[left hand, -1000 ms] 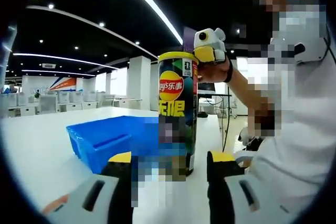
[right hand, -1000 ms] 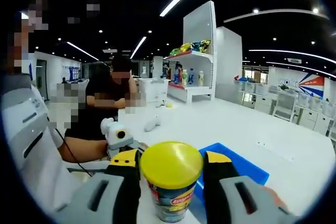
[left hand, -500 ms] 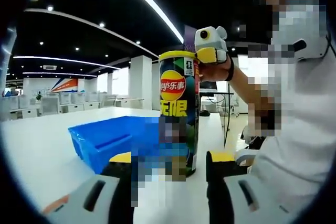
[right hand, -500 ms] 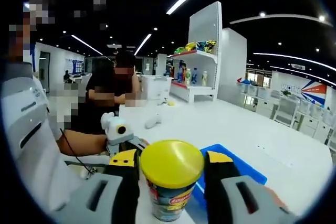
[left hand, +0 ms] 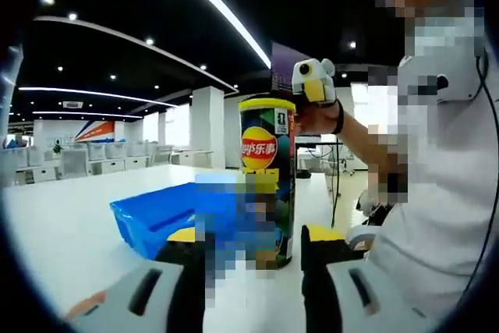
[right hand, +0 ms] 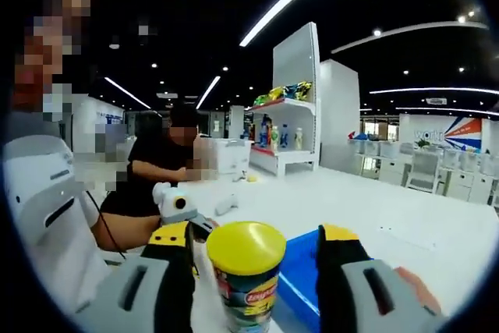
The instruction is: Open the lid of the chip container on the table, take out the chips, place them into the box in front of the container, and close the lid
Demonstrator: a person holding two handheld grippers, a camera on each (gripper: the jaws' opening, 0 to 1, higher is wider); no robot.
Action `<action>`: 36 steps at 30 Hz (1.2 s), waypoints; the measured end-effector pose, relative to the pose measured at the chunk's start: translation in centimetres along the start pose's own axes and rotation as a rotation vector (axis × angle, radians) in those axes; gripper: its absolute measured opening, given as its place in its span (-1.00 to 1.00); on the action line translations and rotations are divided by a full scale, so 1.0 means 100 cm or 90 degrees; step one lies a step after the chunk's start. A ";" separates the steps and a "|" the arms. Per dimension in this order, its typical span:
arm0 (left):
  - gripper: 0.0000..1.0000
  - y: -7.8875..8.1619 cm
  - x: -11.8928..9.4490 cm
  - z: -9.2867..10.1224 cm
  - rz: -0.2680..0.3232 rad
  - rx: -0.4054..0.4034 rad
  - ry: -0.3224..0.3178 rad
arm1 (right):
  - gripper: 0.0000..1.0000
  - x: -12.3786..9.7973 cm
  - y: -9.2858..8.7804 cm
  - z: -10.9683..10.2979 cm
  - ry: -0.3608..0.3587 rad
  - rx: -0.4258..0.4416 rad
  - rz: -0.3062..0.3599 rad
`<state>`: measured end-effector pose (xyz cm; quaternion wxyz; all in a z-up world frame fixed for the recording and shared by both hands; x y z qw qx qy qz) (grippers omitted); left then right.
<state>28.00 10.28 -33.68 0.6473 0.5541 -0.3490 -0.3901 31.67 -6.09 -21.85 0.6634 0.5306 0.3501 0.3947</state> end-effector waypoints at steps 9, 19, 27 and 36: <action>-0.93 0.064 0.006 0.013 0.054 -0.012 -0.028 | -0.42 -0.015 -0.001 0.011 -0.027 -0.001 0.020; -0.97 0.115 0.047 0.040 0.016 0.015 -0.027 | -0.98 -0.011 0.002 -0.001 0.007 -0.026 0.010; -0.97 0.119 0.075 0.039 -0.046 0.022 -0.024 | -0.98 -0.001 0.003 -0.014 0.038 -0.058 -0.009; -0.97 0.112 0.087 0.037 -0.096 0.033 -0.013 | -0.97 0.006 -0.002 -0.014 0.053 -0.056 -0.023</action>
Point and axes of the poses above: the point that each gripper's makers call its tool centre point, and the gripper's own axes: x roughly forward along the fingers, z roughly to its right, y roughly out of its top, the point moved 3 cm from there along -x, roughly backward along the fingers, and after that the axes turned 9 degrees about -x, right-handed, at the moved point
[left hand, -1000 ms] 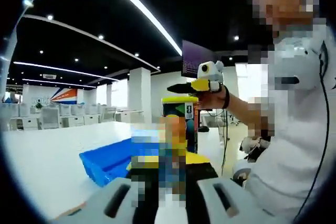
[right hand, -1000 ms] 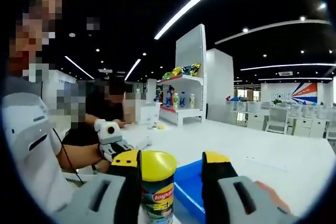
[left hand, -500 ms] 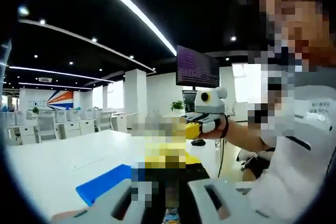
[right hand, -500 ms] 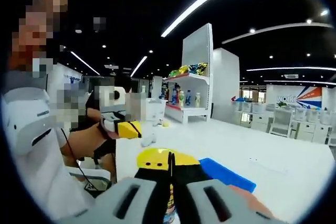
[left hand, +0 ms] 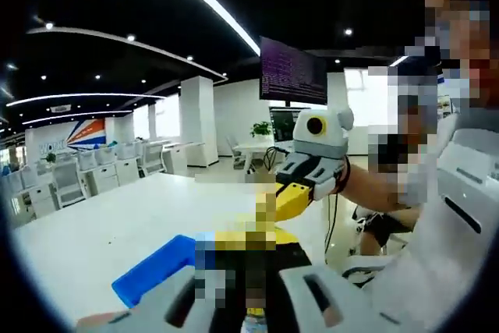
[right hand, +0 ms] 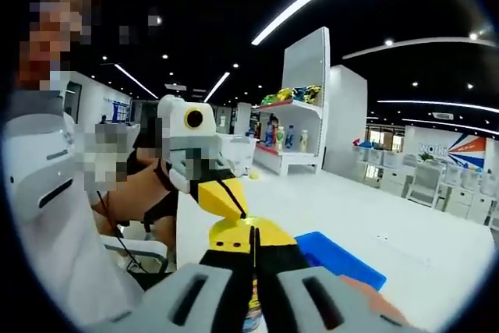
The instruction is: Open the lid of the chip container on the table, take out the chips, place them into the box in front of the container, and close the lid
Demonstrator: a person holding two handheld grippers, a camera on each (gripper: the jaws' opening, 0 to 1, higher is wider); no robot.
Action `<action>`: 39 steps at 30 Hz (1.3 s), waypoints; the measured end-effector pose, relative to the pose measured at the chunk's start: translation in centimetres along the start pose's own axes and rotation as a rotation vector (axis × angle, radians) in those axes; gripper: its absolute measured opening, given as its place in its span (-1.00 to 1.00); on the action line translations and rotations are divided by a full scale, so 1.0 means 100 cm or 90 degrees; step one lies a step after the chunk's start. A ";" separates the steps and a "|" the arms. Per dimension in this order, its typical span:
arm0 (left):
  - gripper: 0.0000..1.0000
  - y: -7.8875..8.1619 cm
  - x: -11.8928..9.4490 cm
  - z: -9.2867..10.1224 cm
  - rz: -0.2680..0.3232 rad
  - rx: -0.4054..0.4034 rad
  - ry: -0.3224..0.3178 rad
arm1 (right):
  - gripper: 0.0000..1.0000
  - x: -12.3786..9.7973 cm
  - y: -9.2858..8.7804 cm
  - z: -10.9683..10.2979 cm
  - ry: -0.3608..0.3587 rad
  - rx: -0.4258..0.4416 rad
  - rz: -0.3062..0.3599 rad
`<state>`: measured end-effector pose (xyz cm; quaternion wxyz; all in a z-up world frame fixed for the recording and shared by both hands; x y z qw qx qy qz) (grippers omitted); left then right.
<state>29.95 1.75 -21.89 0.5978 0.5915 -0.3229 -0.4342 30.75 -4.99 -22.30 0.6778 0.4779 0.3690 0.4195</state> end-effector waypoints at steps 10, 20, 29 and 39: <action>-0.97 -0.002 0.004 -0.001 -0.025 0.011 0.003 | -0.98 0.011 -0.003 0.000 0.011 -0.005 -0.016; -0.97 -0.011 0.004 -0.011 -0.029 0.001 0.006 | -0.98 0.013 -0.012 0.001 0.023 0.005 -0.028; -0.99 -0.015 0.006 -0.013 -0.050 0.009 -0.002 | -0.99 0.012 -0.014 0.001 0.021 0.033 -0.025; -0.99 -0.014 0.009 -0.014 -0.021 -0.020 -0.022 | -1.00 0.014 -0.017 0.004 0.024 0.084 -0.056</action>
Point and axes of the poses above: the point that each gripper's makers call its tool centre point, and the gripper's own axes: x roughly forward along the fingers, z roughly to its right, y roughly out of its top, the point moved 3 cm from there along -x, roughly backward along the fingers, and after that the axes turned 9 degrees about -x, right-handed, at the moved point
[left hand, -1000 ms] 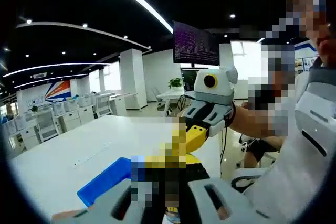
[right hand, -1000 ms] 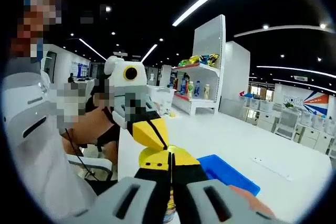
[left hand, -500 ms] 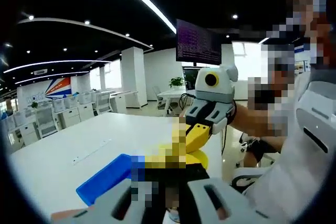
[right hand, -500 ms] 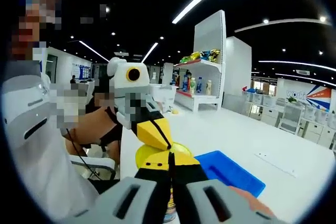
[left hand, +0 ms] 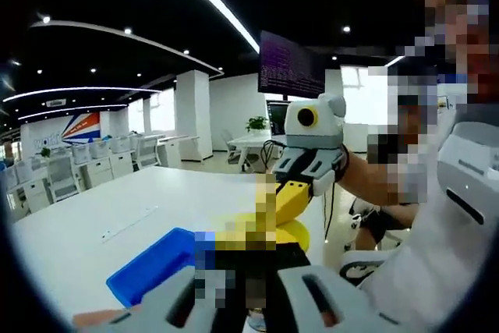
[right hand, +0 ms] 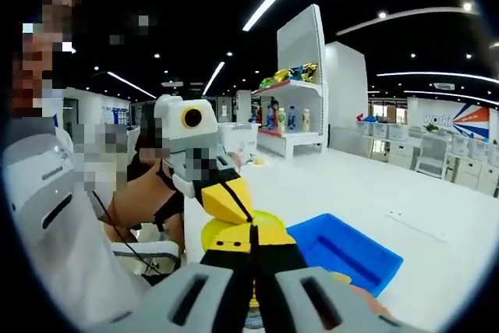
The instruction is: Open the lid of the chip container on the table, take out the chips, place them into the box in front of the container, and close the lid
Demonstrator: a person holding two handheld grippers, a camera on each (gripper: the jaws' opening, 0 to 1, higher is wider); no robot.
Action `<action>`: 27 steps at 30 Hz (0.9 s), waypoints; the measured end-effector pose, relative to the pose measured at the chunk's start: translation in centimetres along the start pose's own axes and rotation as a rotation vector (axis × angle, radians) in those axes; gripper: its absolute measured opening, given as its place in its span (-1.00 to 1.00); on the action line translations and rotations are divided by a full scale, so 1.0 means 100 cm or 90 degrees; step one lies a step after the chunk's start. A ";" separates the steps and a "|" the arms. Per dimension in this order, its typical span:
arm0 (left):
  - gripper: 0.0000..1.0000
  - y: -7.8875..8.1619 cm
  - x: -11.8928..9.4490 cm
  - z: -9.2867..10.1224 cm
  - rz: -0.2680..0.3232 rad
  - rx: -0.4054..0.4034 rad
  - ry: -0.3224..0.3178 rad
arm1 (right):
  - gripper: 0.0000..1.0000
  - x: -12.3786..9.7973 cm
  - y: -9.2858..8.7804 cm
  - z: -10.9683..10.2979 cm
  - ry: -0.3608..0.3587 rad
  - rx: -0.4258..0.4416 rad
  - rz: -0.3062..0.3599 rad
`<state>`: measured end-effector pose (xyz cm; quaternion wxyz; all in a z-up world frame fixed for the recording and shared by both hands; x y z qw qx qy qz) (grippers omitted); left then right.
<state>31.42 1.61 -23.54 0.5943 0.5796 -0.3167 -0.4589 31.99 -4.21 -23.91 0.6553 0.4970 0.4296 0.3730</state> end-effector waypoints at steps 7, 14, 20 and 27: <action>-0.99 0.000 -0.003 -0.003 0.034 -0.055 -0.022 | -1.00 -0.001 -0.002 0.003 0.001 0.080 0.011; -0.99 0.000 -0.004 -0.004 0.032 -0.067 -0.026 | -0.99 -0.005 -0.003 0.004 -0.014 0.089 0.021; -0.98 0.001 -0.004 -0.003 0.020 -0.070 -0.016 | -0.99 -0.005 -0.001 0.002 -0.017 0.066 0.016; -0.96 0.002 -0.003 -0.006 0.083 -0.024 -0.019 | -0.98 -0.006 -0.002 0.002 -0.022 0.071 0.045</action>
Point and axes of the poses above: the point that each gripper's makers call its tool centre point, and the gripper's own axes: x roughly forward along the fingers, z roughly to its right, y roughly out of its top, the point moved 3 cm from there along -x, roughly backward along the fingers, and after that the axes turned 9 degrees about -x, right-handed, at the moved point
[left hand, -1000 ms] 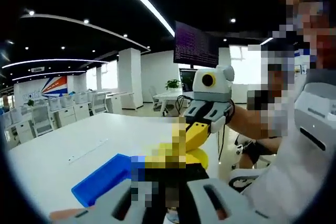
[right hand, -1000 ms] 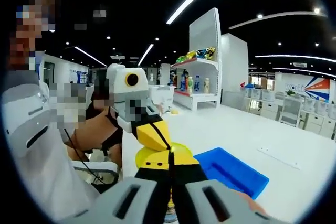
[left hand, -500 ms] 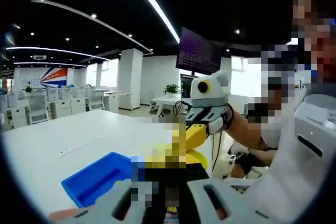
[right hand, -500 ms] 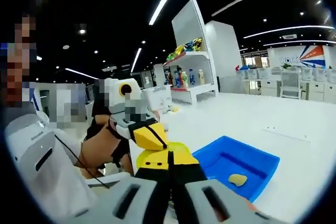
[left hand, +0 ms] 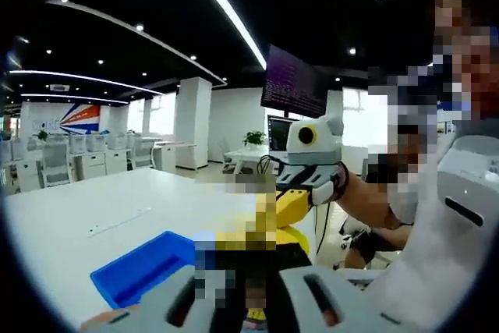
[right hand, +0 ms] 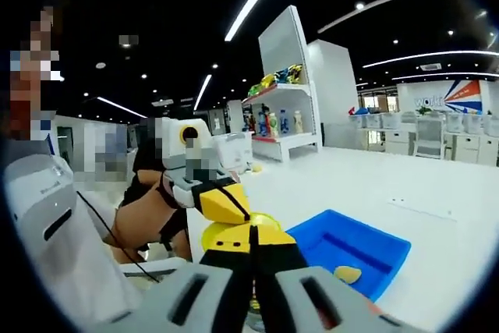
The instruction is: Open the lid of the chip container on the table, take out the chips, place them into the box in front of the container, and close the lid
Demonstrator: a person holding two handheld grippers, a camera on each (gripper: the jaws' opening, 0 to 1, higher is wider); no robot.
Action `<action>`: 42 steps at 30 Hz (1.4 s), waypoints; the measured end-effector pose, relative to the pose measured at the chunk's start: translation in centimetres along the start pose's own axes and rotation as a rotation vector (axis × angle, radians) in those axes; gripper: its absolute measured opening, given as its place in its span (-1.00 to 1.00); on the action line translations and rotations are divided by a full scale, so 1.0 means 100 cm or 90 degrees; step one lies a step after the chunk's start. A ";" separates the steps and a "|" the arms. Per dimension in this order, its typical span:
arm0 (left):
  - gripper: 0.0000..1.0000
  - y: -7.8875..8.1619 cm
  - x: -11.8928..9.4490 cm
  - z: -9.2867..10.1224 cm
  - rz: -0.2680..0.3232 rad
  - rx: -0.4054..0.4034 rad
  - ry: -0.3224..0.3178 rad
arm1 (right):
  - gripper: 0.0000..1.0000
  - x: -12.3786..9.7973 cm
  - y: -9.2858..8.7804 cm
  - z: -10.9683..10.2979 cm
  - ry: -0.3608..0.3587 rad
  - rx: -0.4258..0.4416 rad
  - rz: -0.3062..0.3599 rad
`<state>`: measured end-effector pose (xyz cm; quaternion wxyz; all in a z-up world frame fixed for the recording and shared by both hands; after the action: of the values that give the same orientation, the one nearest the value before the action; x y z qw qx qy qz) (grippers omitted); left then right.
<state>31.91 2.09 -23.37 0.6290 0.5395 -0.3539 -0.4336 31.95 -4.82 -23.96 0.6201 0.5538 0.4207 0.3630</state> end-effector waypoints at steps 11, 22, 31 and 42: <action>-0.22 -0.002 -0.016 0.011 0.010 0.088 -0.039 | -0.46 -0.021 0.005 0.007 0.001 -0.053 0.100; 0.17 0.019 -0.084 -0.046 0.099 0.064 0.091 | -0.12 -0.067 0.003 0.054 -0.105 -0.120 0.096; 0.41 -0.051 -0.109 -0.099 0.010 0.023 0.205 | 0.20 -0.081 -0.063 0.096 -0.199 -0.143 -0.023; 0.45 -0.120 -0.078 -0.127 -0.091 -0.005 0.244 | 0.40 -0.072 -0.116 0.114 -0.204 -0.147 -0.079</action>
<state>38.63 13.56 -37.14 0.6547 0.6332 -0.1871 -0.3680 39.51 -17.21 -34.20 0.7596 0.5030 0.3053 0.2772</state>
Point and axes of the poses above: the point that each gripper's makers call its tool centre point, and the gripper's own axes: x roughly forward along the fingers, z roughly to its right, y roughly out of its top, the point moved 3 cm from there along -x, roughly backward along the fingers, and after that the axes turned 9 degrees about -x, right-handed, at the moved point
